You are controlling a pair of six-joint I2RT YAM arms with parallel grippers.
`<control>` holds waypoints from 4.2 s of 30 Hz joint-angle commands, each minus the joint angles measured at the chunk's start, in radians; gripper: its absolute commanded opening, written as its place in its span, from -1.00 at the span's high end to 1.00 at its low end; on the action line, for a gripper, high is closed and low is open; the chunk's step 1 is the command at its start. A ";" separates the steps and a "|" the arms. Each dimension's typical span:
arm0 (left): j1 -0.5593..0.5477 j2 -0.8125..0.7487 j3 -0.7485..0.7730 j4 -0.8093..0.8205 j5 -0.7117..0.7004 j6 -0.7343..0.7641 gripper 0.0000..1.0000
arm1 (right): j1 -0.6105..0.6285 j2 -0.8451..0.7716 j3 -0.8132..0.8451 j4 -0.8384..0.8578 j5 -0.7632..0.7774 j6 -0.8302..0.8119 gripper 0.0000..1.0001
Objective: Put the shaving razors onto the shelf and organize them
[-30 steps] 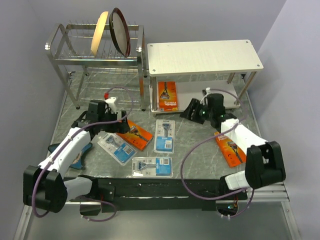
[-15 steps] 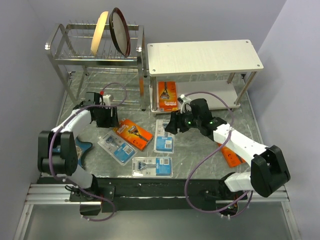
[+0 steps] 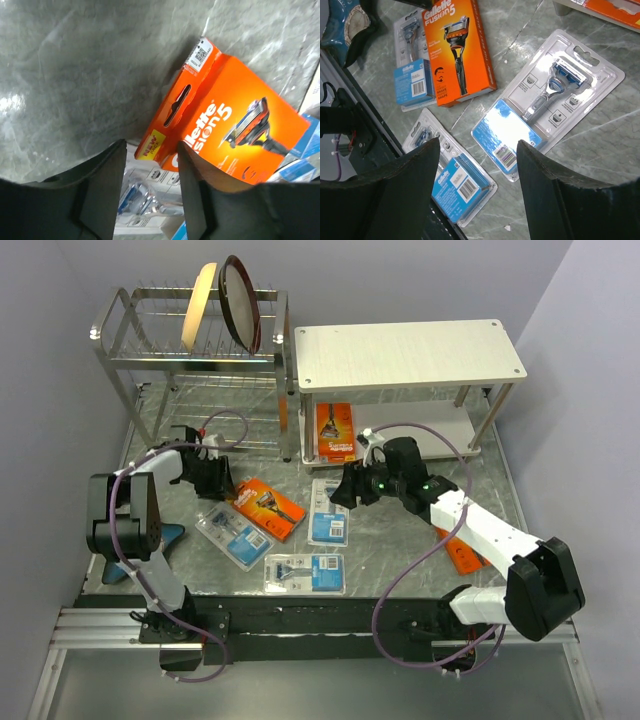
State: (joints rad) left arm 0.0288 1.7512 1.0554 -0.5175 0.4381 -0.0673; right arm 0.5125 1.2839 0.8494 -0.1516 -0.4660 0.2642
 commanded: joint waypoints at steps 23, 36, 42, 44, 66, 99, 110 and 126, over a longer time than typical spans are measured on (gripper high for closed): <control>0.014 -0.058 -0.077 0.114 0.232 -0.055 0.97 | -0.003 -0.021 -0.044 0.067 -0.031 0.043 -0.41; 0.008 -0.516 -0.172 -0.001 0.330 0.075 0.97 | 0.001 -0.055 -0.029 0.044 -0.129 -0.008 -0.43; -0.140 -0.584 -0.138 -0.115 0.456 0.243 0.97 | 0.027 -0.064 0.022 0.029 -0.275 -0.158 -0.46; -0.208 -0.575 -0.085 -0.176 0.441 0.363 0.97 | 0.037 -0.070 0.082 -0.047 -0.284 -0.248 -0.47; -0.579 -0.427 0.293 -0.383 0.275 0.615 0.97 | 0.118 0.069 0.533 -0.762 -0.329 -1.180 -0.56; -0.652 -0.381 0.344 -0.323 0.375 0.535 0.98 | 0.241 0.206 0.461 -0.457 -0.276 -0.916 -0.26; -0.652 -0.415 0.276 -0.322 0.409 0.547 0.89 | 0.258 0.189 0.392 -0.385 -0.166 -0.873 0.97; -0.639 -0.750 -0.184 0.212 0.030 0.019 -0.99 | -0.212 -0.213 0.074 -0.119 -0.206 -0.126 1.00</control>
State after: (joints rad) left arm -0.6029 1.0004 0.9169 -0.5167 0.5030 0.1024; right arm 0.4145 1.2011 1.0103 -0.4450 -0.6697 -0.2363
